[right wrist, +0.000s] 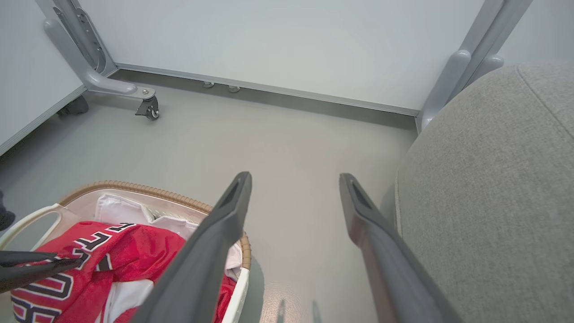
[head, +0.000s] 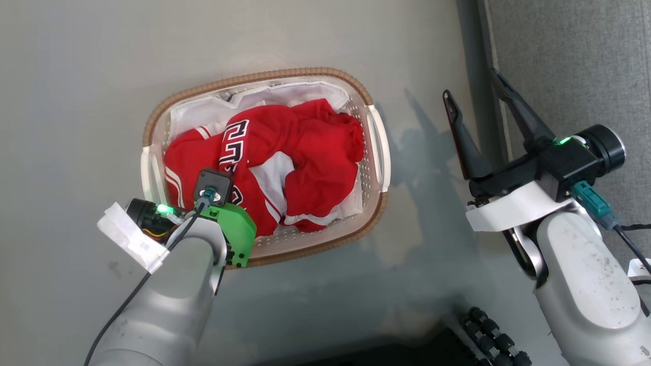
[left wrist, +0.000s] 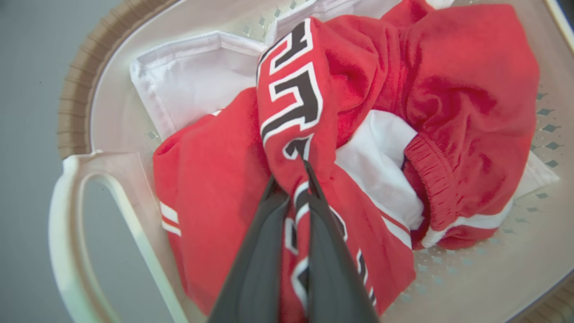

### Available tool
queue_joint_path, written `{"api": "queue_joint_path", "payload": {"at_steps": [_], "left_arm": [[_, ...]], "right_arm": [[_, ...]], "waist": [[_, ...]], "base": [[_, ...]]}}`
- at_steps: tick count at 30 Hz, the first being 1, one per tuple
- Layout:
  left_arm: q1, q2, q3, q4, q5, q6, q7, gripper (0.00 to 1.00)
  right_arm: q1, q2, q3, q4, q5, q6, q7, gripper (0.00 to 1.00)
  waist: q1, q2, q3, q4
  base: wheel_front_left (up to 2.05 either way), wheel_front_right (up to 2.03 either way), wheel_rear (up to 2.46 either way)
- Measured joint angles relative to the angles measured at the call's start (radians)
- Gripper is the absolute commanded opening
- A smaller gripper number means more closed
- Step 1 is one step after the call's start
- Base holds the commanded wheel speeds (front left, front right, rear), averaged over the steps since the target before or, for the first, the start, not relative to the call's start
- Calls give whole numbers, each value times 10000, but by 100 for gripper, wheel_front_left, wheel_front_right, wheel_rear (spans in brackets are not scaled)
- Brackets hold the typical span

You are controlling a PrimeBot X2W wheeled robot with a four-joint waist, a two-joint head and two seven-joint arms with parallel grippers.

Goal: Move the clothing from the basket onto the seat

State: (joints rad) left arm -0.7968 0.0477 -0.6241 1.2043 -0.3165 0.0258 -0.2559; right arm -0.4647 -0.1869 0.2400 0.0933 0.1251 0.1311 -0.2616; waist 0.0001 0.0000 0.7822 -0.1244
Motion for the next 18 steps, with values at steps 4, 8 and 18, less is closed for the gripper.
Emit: {"api": "queue_joint_path", "payload": {"at_steps": [4, 8, 18], "left_arm": [[262, 12, -61, -748, -79, 190, -42, 0], [668, 54, 38, -1912, 209, 270, -63, 0], [2181, 288, 786, -3789, 848, 140, -63, 0]], "right_arm": [[30, 67, 15, 153, 25, 0, 0, 100], [40, 192, -19, 255, 71, -2, 0, 100], [305, 339, 153, 665, 165, 0, 0, 100]], "waist": [[0, 0, -297, 43], [-1, 0, -707, 103], [-1, 0, -1978, 341]], "base": [[0, 0, 0], [0, 0, 0], [0, 0, 0]]}}
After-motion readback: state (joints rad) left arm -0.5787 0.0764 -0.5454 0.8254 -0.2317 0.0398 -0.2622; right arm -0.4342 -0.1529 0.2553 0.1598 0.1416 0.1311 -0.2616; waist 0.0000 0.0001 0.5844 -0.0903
